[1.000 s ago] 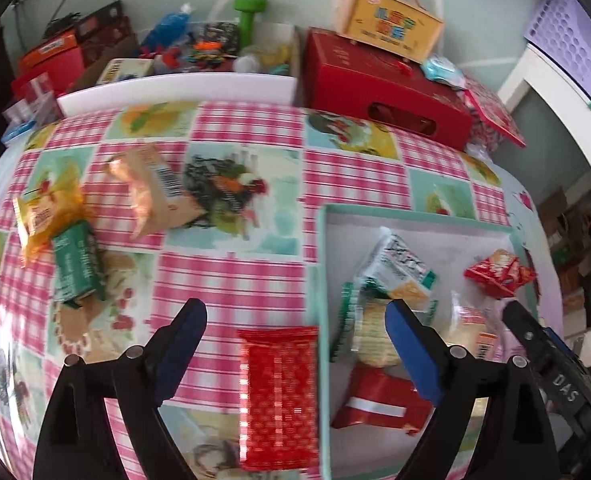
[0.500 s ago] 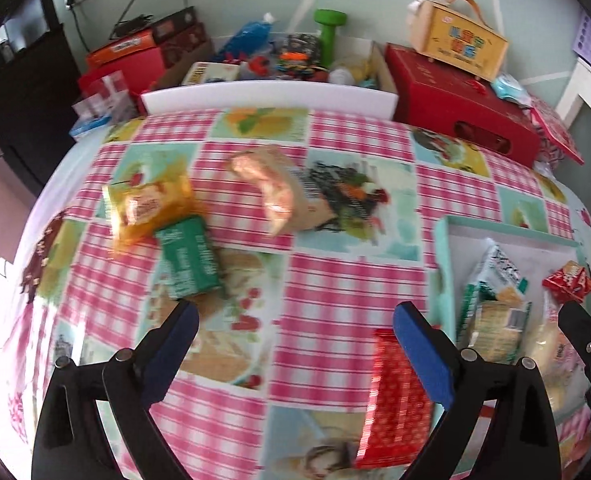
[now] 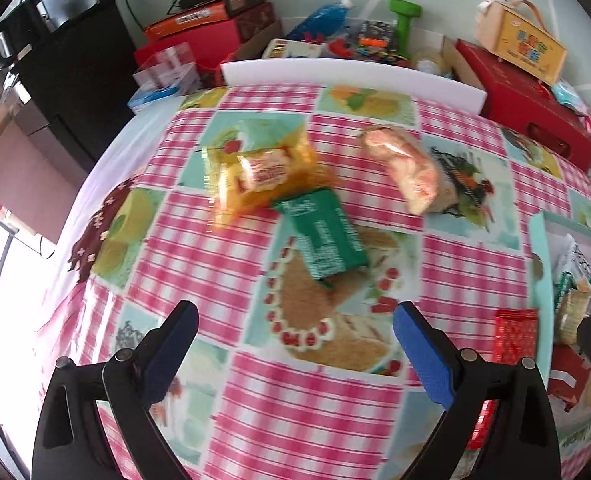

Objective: Organize snacks
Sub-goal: 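Move the left tool back to the pile while the right tool grasps the red patterned packet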

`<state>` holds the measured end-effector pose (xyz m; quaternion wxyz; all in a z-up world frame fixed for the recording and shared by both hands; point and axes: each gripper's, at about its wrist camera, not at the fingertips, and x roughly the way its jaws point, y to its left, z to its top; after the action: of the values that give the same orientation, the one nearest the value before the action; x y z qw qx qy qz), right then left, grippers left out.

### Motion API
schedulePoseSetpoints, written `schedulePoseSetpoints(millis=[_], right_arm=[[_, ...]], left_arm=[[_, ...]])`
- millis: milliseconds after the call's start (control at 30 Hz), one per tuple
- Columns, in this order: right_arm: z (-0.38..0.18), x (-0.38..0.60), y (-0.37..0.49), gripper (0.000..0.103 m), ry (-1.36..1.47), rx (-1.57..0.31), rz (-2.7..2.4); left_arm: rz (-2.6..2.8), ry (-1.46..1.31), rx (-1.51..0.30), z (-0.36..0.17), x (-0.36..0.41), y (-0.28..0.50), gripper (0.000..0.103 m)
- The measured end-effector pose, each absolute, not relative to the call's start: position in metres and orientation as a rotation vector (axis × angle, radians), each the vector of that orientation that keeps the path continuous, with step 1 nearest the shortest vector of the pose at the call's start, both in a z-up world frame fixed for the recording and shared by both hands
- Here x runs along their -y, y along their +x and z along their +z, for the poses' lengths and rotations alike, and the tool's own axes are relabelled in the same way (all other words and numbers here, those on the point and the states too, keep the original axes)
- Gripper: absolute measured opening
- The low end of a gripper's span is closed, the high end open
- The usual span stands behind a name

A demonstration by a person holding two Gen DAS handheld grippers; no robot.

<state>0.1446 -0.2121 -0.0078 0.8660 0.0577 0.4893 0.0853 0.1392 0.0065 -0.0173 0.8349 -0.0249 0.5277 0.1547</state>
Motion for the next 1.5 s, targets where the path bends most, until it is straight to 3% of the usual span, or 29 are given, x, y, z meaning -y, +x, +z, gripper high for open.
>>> schedulePoseSetpoints(millis=[200, 600, 1267, 1367, 1500], right_arm=[[-0.022, 0.176, 0.139, 0.094, 0.055, -1.074, 0.251], [-0.058, 0.151, 0.14, 0.092, 0.024, -1.2, 0.267], [-0.064, 0.134, 0.14, 0.091, 0.122, -1.191, 0.421], [-0.062, 0.134, 0.14, 0.083, 0.144, -1.19, 0.447], [-0.06, 0.133, 0.139, 0.081, 0.012, -1.161, 0.348]], left_arm=[[0.308, -0.039, -1.139, -0.023, -0.01, 0.14, 0.098], [0.302, -0.057, -1.145, -0.027, -0.018, 0.138, 0.098], [0.327, -0.062, -1.143, -0.027, -0.021, 0.138, 0.098], [0.331, -0.064, -1.146, -0.028, -0.022, 0.138, 0.098], [0.329, -0.077, -1.152, -0.031, -0.023, 0.139, 0.098]])
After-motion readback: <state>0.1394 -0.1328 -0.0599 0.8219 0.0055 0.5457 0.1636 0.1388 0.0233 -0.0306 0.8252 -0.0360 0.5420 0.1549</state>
